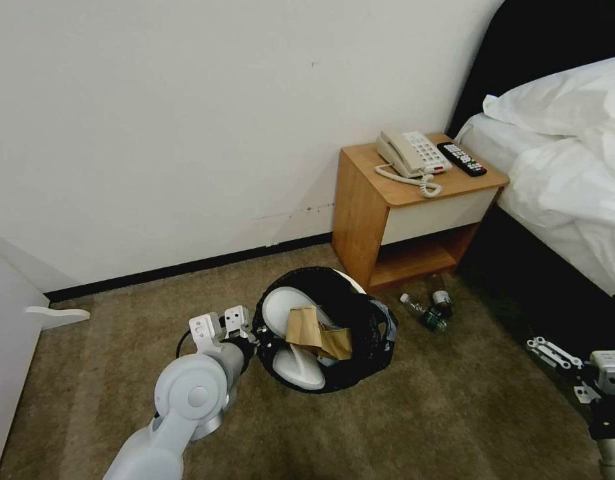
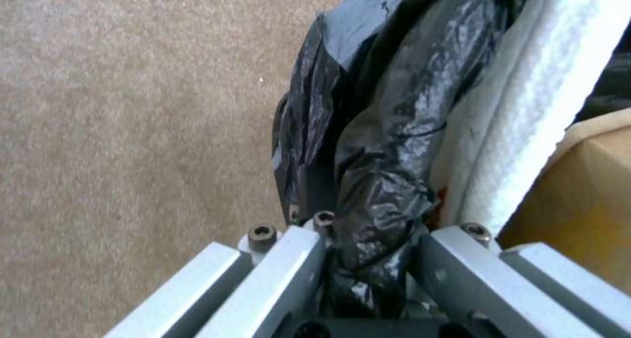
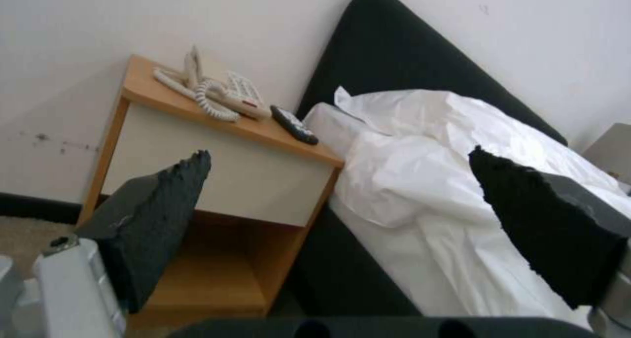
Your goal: Pick up the trash bin, then pick up the garbage from the floor and place it into the trash bin.
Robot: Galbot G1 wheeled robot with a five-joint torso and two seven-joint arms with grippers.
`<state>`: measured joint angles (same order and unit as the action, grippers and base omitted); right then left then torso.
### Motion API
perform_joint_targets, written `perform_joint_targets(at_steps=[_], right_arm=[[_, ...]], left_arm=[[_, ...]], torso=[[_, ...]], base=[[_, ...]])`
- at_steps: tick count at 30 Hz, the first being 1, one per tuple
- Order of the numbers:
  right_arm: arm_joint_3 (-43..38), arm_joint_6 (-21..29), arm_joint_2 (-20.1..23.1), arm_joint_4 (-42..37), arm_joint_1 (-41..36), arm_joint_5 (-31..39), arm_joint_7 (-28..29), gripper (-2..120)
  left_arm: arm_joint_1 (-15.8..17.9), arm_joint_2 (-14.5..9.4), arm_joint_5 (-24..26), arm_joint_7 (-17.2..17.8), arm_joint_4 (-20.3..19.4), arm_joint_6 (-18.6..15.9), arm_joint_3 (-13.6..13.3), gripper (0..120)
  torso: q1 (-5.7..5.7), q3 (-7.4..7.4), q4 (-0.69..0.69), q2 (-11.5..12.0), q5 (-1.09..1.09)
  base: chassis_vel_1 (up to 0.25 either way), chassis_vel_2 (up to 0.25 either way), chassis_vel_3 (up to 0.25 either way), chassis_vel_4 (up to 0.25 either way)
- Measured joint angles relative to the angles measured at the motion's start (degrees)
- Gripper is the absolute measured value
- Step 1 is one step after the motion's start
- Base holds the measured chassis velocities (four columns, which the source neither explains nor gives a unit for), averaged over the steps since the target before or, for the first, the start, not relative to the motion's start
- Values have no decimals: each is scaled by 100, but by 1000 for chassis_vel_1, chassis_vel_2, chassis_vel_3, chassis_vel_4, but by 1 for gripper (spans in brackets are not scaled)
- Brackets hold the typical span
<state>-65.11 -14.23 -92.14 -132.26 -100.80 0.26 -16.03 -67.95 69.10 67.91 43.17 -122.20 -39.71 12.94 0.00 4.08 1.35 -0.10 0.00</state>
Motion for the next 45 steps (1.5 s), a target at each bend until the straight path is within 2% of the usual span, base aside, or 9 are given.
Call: perform_joint_targets(at_steps=[45], right_arm=[[-1, -1, 0, 15, 25, 38, -8, 100]], left_arm=[[-26, -11, -23, -17, -9, 0, 12, 0]], torso=[[0, 0, 0, 0, 0]], base=[[-93, 91, 88, -96]])
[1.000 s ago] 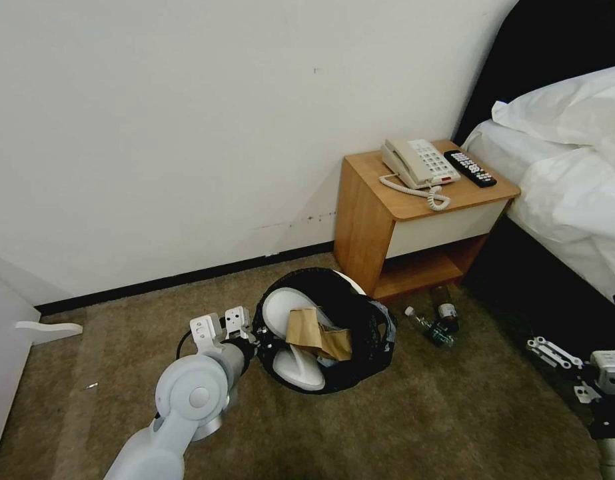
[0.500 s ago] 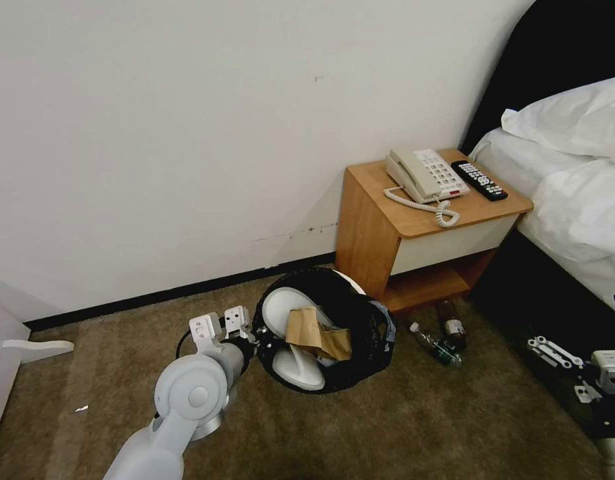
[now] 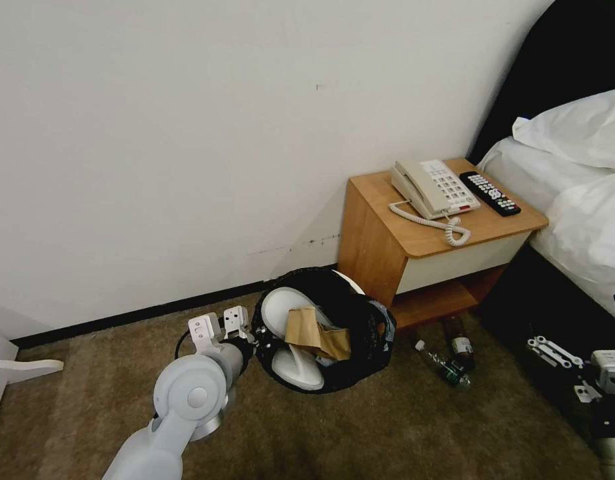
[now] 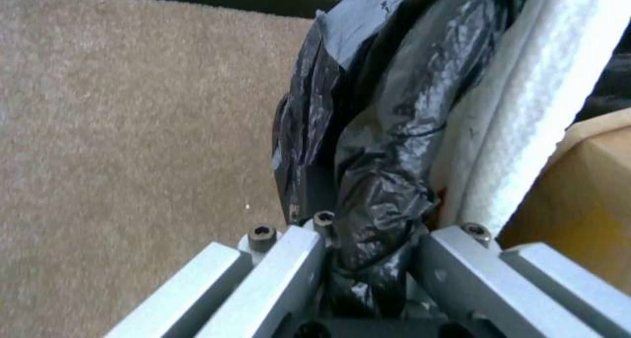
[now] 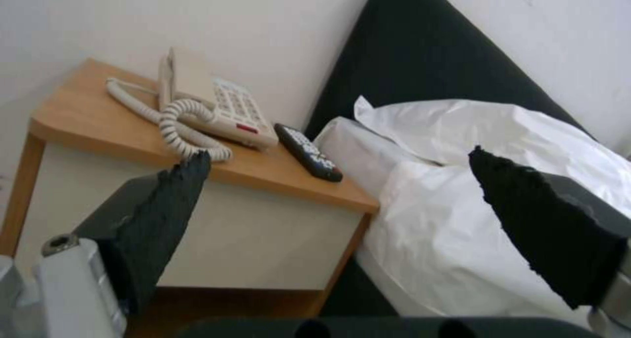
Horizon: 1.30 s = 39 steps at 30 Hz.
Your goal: Pick up the trash bin, then pick up the garbage from the floor and place it into the trash bin.
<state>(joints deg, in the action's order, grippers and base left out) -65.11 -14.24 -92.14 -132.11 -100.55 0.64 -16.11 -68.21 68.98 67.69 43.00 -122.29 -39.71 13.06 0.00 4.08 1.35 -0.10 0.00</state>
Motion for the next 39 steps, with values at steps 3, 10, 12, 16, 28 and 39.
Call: perform_joint_targets(at_steps=[3, 10, 12, 16, 28, 39], right_arm=[[0, 0, 0, 0, -2, 0, -2, 100], [0, 0, 0, -4, -10, -1, -7, 100], [1, 0, 0, -5, -10, -2, -10, 100], [5, -9, 0, -5, -10, -2, -14, 100], [12, -78, 0, 28, -10, 30, -16, 100], [2, -185, 0, 105, -131, 12, -153, 100]], left_arm=[[-3, 4, -2, 0, 0, 0, -5, 0], [-8, -8, -3, 0, -5, 0, -6, 0], [-9, -8, -3, 0, -8, 0, -6, 0], [-18, -9, -4, 0, -12, 0, -7, 0], [-21, -5, -9, 0, -11, -2, -4, 0], [-162, -63, -112, -26, -92, -17, 4, 0]], torso=[[0, 0, 0, 0, -1], [0, 1, 0, 0, 1], [0, 0, -1, 0, 0], [0, 0, 0, 0, 0], [0, 1, -1, 0, 0], [0, 0, 0, 0, 1]], base=[[-108, 115, 87, -114], [-113, 114, 115, -113], [-120, 123, 119, -106], [-119, 114, 113, -104], [-104, 106, 99, -100], [-21, 14, 18, -14]])
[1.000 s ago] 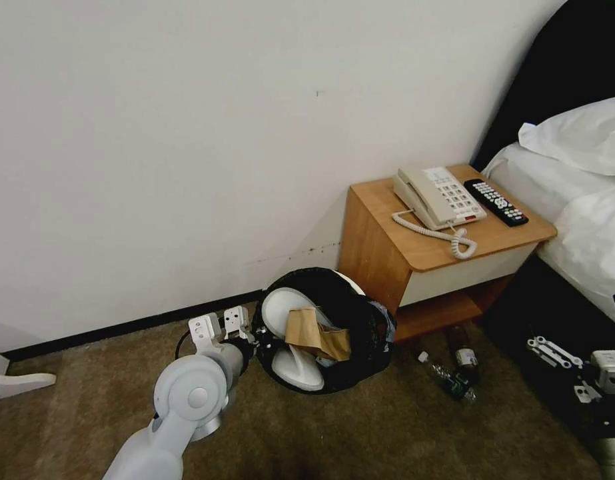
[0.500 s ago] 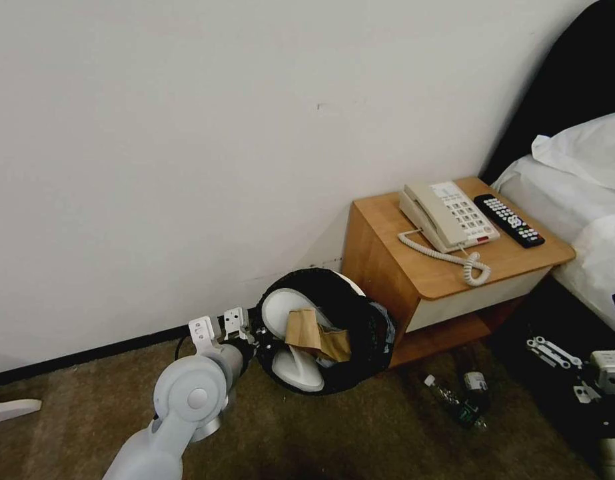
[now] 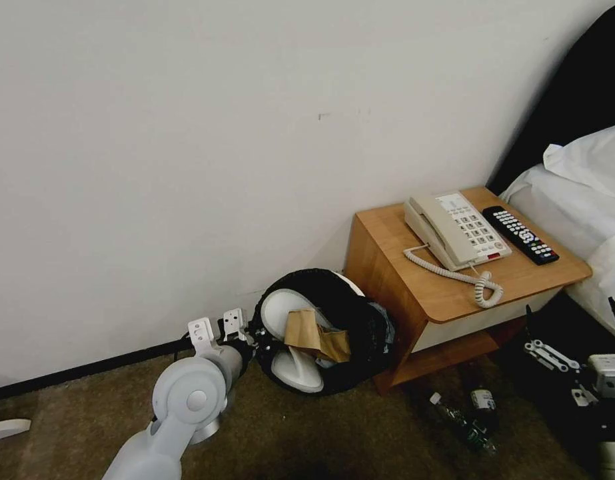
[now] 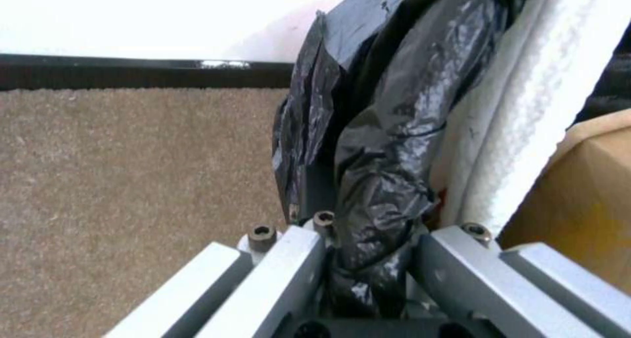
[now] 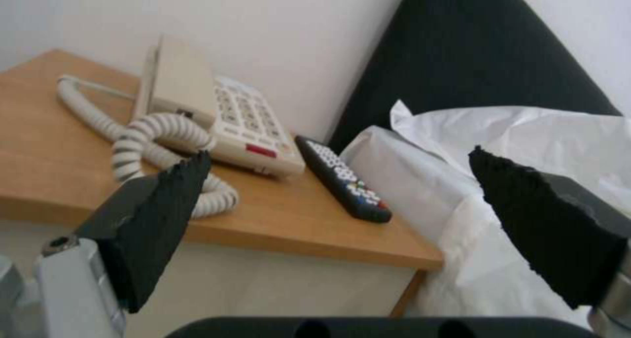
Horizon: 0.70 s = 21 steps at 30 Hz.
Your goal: Pick up the trash bin, then pick up the garbage from the floor and place it into the trash bin.
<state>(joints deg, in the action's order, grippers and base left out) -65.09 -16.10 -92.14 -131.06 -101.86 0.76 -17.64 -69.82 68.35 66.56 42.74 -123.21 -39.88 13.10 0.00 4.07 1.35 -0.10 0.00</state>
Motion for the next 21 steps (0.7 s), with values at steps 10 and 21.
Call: perform_joint_targets(at_steps=[10, 21], right_arm=[[20, -2, 0, 4, -178, -26, -25, 100], [55, -1, 11, 12, -335, -30, -43, 100]], left_arm=[[-236, -167, -93, -2, -162, -20, 121, 0], [-576, -327, -191, -72, -313, -11, 275, 0]], torso=[[0, 0, 0, 0, 0], [0, 0, 0, 0, 0]], base=[[0, 0, 0, 0], [0, 0, 0, 0]])
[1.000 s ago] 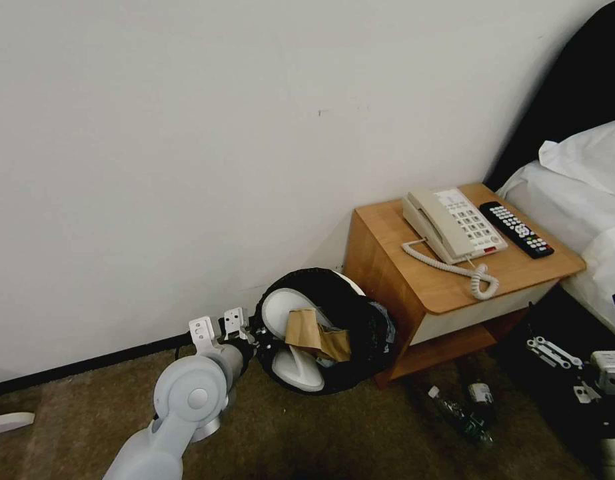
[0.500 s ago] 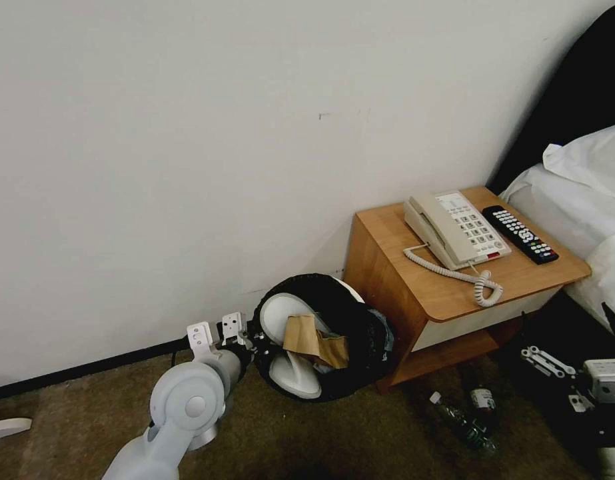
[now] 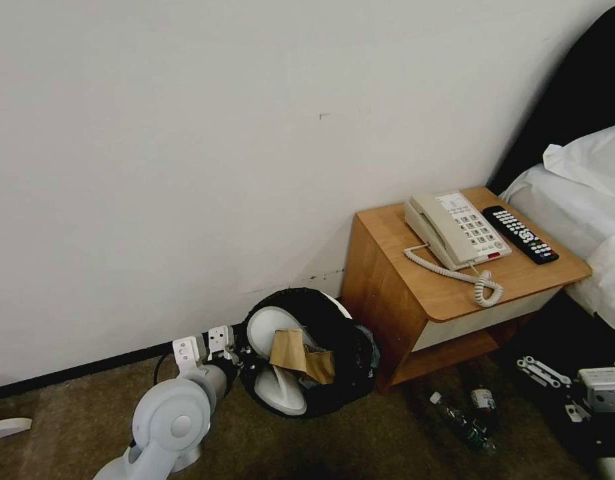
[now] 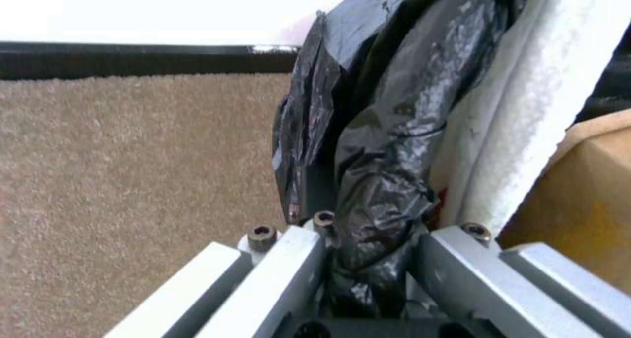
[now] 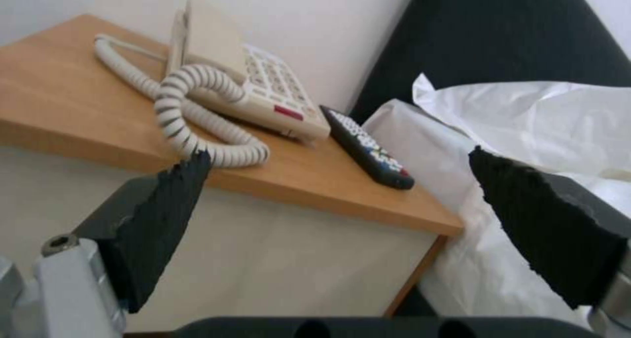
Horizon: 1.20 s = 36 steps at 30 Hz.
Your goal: Pick up the trash bin, then pick up the garbage from the floor and place it into the trash bin.
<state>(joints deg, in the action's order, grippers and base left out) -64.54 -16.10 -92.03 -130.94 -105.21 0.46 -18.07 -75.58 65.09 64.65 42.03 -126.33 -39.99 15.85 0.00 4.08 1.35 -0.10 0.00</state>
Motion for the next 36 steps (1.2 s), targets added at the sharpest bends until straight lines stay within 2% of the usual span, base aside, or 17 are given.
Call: perform_joint_targets(at_steps=[3, 5, 6, 9, 10, 16, 31, 36], right_arm=[[2, 37, 59, 17, -35, 16, -2, 100], [28, 220, 351, 75, -206, 143, 46, 100], [28, 220, 351, 75, -206, 143, 46, 100], [59, 393, 818, 170, -450, 305, 161, 100], [59, 393, 818, 170, -450, 305, 161, 100], [219, 734, 1410, 306, -672, 653, 416, 100], [664, 967, 1800, 513, -865, 764, 570, 100], [885, 1153, 2098, 724, -777, 814, 694, 100]], left_arm=[[14, -28, -4, 0, -24, 0, 5, 0], [18, -82, -12, 2, -76, 2, 7, 0], [18, -82, -12, 2, -76, 2, 7, 0], [-20, -83, -56, -1, -107, 3, 12, 0], [-20, -83, -56, -1, -107, 3, 12, 0], [-37, 19, -169, -28, -86, 5, 14, 0], [46, 75, -206, -85, -64, 17, 101, 0], [57, 63, -211, -101, -64, 18, 108, 0]], torso=[[0, 0, 0, 0, 0], [0, 0, 0, 0, -1], [0, 0, 0, 0, -1], [0, 0, 0, 0, -1], [0, 0, 0, 0, -1], [0, 0, 0, 0, -2], [0, 1, 0, 0, 0], [0, 1, 1, 0, -1]], base=[[0, 0, 0, 0], [0, 0, 0, 0], [0, 0, 0, 0], [0, 0, 0, 0], [0, 0, 0, 0], [0, 0, 0, 0], [0, 0, 0, 0], [0, 0, 0, 0]])
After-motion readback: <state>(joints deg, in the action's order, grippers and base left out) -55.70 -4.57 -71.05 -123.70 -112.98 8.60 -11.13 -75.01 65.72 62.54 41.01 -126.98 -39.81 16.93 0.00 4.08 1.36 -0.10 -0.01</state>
